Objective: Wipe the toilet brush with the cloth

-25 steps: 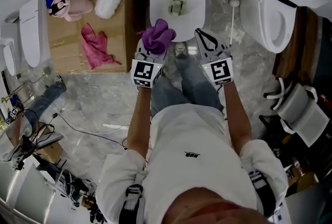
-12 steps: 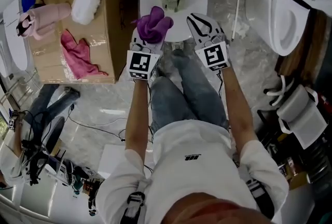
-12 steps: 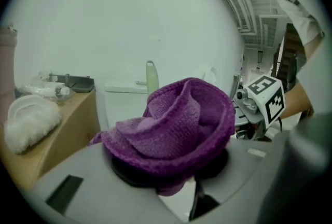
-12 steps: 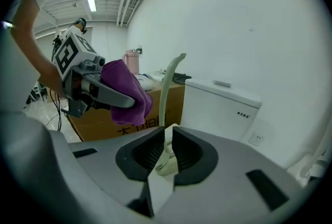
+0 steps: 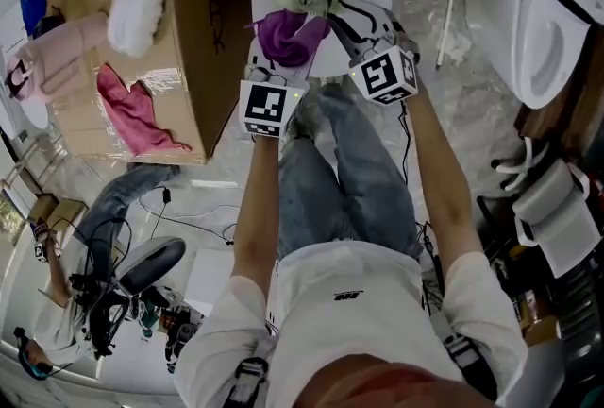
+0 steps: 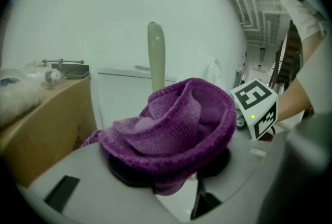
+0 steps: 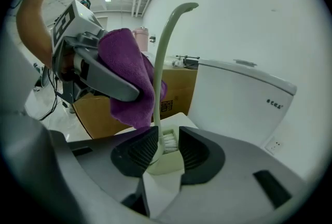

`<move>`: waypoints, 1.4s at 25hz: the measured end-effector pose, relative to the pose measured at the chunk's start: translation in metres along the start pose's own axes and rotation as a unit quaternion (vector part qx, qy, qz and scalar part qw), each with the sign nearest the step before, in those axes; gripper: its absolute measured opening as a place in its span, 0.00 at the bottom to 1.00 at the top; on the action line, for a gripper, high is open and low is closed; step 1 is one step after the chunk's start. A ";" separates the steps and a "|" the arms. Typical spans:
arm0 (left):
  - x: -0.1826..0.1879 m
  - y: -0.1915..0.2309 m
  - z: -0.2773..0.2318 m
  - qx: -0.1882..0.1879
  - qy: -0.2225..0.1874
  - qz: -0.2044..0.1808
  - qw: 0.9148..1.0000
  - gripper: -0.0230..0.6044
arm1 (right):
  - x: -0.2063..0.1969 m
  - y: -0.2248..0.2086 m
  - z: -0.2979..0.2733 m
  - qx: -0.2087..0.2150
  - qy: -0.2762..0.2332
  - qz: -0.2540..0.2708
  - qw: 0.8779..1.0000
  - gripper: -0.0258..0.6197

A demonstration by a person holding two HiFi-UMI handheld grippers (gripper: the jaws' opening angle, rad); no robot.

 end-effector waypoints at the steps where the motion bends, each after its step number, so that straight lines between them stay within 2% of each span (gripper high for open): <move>1: -0.003 0.002 -0.005 0.000 0.000 0.000 1.000 0.32 | -0.002 -0.001 -0.007 0.007 0.002 0.010 1.000 0.23; 6: -0.014 0.006 -0.023 -0.002 0.001 -0.001 1.000 0.36 | -0.016 -0.003 -0.030 0.042 0.005 0.041 0.998 0.28; 13: -0.028 0.010 -0.042 -0.011 -0.005 0.000 1.000 0.38 | -0.029 0.000 -0.050 0.066 -0.001 0.064 0.996 0.28; 25: -0.051 0.020 -0.075 -0.016 -0.011 0.000 1.000 0.38 | -0.044 0.007 -0.069 0.078 0.005 0.082 0.994 0.18; 31: -0.056 0.022 -0.080 -0.016 -0.019 -0.017 1.000 0.25 | -0.048 0.007 -0.073 0.074 0.000 0.086 0.994 0.17; 35: -0.054 0.022 -0.080 -0.021 -0.012 -0.026 0.999 0.22 | -0.049 0.008 -0.074 0.078 0.006 0.104 0.991 0.16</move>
Point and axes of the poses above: the fingertips, and each gripper's own axes: z backward along the fingers, y to its left, x out of its top, the point moved 10 cm from there along z, backward along the fingers, and after that the axes turned 4 degrees about -y, right-handed, at the moved point
